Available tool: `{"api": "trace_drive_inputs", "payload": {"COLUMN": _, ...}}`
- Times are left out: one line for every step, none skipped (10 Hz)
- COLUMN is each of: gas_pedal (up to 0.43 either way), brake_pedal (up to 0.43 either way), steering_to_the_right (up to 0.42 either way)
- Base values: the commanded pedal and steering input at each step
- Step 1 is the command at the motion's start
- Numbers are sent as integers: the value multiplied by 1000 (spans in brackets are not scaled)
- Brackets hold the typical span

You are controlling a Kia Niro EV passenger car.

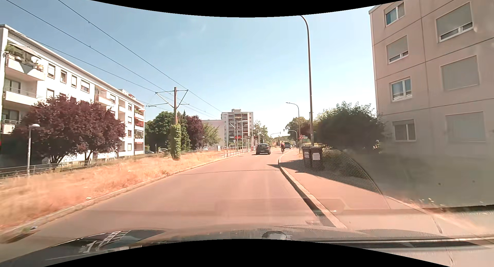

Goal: Follow the waypoints while adhering to traffic rules and regulations

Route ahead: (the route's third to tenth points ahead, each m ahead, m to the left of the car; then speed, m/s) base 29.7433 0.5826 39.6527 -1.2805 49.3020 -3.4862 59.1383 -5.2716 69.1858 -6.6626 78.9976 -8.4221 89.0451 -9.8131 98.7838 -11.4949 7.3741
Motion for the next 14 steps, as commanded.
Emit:
{"api": "trace_drive_inputs", "payload": {"gas_pedal": 79, "brake_pedal": 0, "steering_to_the_right": 2}}
{"api": "trace_drive_inputs", "payload": {"gas_pedal": 79, "brake_pedal": 0, "steering_to_the_right": 2}}
{"api": "trace_drive_inputs", "payload": {"gas_pedal": 79, "brake_pedal": 0, "steering_to_the_right": 2}}
{"api": "trace_drive_inputs", "payload": {"gas_pedal": 79, "brake_pedal": 0, "steering_to_the_right": 3}}
{"api": "trace_drive_inputs", "payload": {"gas_pedal": 79, "brake_pedal": 0, "steering_to_the_right": 3}}
{"api": "trace_drive_inputs", "payload": {"gas_pedal": 79, "brake_pedal": 0, "steering_to_the_right": 6}}
{"api": "trace_drive_inputs", "payload": {"gas_pedal": 79, "brake_pedal": 0, "steering_to_the_right": 8}}
{"api": "trace_drive_inputs", "payload": {"gas_pedal": 79, "brake_pedal": 0, "steering_to_the_right": 10}}
{"api": "trace_drive_inputs", "payload": {"gas_pedal": 79, "brake_pedal": 0, "steering_to_the_right": 12}}
{"api": "trace_drive_inputs", "payload": {"gas_pedal": 79, "brake_pedal": 0, "steering_to_the_right": 14}}
{"api": "trace_drive_inputs", "payload": {"gas_pedal": 79, "brake_pedal": 0, "steering_to_the_right": 17}}
{"api": "trace_drive_inputs", "payload": {"gas_pedal": 79, "brake_pedal": 0, "steering_to_the_right": 19}}
{"api": "trace_drive_inputs", "payload": {"gas_pedal": 79, "brake_pedal": 0, "steering_to_the_right": 21}}
{"api": "trace_drive_inputs", "payload": {"gas_pedal": 79, "brake_pedal": 0, "steering_to_the_right": 23}}
